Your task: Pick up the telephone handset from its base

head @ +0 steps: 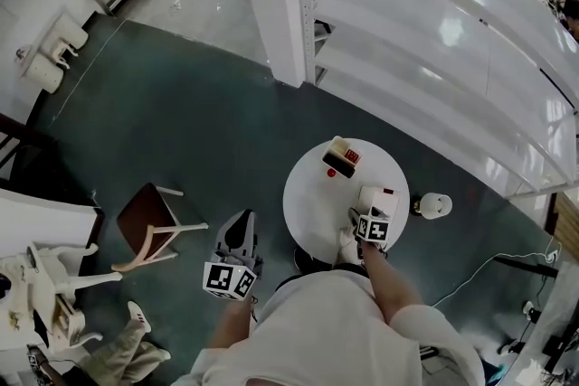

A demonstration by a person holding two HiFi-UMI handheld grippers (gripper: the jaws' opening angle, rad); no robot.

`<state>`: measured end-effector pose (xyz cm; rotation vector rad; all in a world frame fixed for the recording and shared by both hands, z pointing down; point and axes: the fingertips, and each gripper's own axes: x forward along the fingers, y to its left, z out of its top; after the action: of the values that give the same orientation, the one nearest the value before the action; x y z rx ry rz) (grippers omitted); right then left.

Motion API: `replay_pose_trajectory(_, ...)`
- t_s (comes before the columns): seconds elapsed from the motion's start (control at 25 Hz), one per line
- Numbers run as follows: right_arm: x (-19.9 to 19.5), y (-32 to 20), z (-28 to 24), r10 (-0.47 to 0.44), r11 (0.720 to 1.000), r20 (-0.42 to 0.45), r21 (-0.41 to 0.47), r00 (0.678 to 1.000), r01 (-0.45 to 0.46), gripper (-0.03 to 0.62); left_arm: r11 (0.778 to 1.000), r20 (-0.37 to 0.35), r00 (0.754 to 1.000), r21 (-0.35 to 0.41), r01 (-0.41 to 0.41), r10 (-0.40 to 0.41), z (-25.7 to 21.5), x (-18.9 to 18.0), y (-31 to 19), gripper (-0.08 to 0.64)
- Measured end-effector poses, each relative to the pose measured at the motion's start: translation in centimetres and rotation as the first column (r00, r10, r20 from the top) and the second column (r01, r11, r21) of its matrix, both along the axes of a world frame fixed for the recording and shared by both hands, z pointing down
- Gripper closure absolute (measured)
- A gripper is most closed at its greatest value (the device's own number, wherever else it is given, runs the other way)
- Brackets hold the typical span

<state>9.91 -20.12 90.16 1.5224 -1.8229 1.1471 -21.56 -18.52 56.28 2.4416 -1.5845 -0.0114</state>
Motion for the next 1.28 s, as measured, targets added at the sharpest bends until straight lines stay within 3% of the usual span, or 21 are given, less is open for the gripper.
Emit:
replay_pose_trajectory(0.4, 0.1, -0.8, 1.2, 0.016, 0.999, -0.050, -0.047, 0.999, -0.018, 0.255, 0.999, 0.001, 1.000, -0.022, 0.026, -0.026, 0.4, -1.0, -0.4, 0.538)
replay_pose_trajectory(0.68, 1.0, -0.6, 1.4, 0.022, 0.997, -0.143, -0.074, 0.989, -0.033, 0.330, 0.999, 0.002, 0.999, -0.028, 0.035, -0.035, 0.6, -1.5, -0.4, 0.538)
replay_pose_trajectory(1.28, 1.0, -0.5, 1.1, 0.064, 0.990, -0.134, -0.114, 0.989, -0.079, 0.350, 0.999, -0.002, 0.999, -0.023, 0.046, -0.046, 0.2, -1.4, 0.0, 0.538)
